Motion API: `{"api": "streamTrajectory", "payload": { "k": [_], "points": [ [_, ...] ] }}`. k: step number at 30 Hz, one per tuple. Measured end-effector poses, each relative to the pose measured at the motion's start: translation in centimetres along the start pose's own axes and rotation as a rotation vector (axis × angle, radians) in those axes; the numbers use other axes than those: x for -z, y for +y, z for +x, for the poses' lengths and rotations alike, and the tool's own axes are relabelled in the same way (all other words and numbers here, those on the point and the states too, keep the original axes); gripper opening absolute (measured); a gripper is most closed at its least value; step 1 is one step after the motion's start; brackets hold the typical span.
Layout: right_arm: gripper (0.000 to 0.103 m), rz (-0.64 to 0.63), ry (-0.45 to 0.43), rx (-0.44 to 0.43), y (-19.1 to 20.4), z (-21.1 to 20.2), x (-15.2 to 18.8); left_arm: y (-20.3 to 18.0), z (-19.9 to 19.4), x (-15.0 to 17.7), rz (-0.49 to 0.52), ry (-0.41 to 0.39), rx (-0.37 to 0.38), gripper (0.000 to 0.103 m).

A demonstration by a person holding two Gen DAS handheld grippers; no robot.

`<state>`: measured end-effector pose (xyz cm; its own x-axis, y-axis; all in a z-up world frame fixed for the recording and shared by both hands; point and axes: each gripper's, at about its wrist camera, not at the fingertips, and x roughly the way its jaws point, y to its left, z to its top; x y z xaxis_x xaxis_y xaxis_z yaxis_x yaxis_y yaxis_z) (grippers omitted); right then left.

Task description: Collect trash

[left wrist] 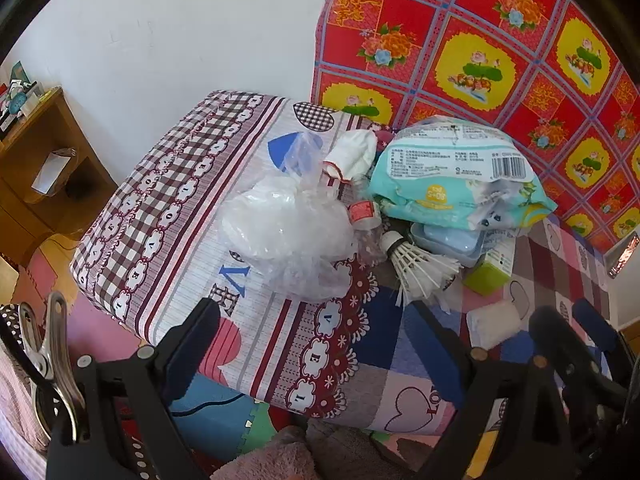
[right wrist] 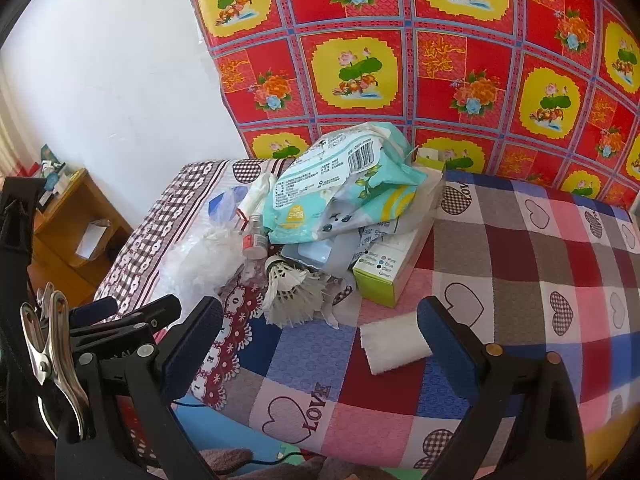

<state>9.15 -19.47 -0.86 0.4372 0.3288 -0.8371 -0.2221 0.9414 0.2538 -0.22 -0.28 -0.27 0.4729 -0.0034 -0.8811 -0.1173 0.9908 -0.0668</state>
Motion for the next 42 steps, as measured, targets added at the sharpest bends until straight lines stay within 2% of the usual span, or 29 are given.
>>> {"api": "streamTrajectory", "payload": {
  "k": [42],
  "points": [
    [0.100,0.006,0.008,-0.001,-0.9,0.8,-0.3,-0.2,1.0,-0.6,-0.004,0.016,0.007,0.096]
  ]
}}
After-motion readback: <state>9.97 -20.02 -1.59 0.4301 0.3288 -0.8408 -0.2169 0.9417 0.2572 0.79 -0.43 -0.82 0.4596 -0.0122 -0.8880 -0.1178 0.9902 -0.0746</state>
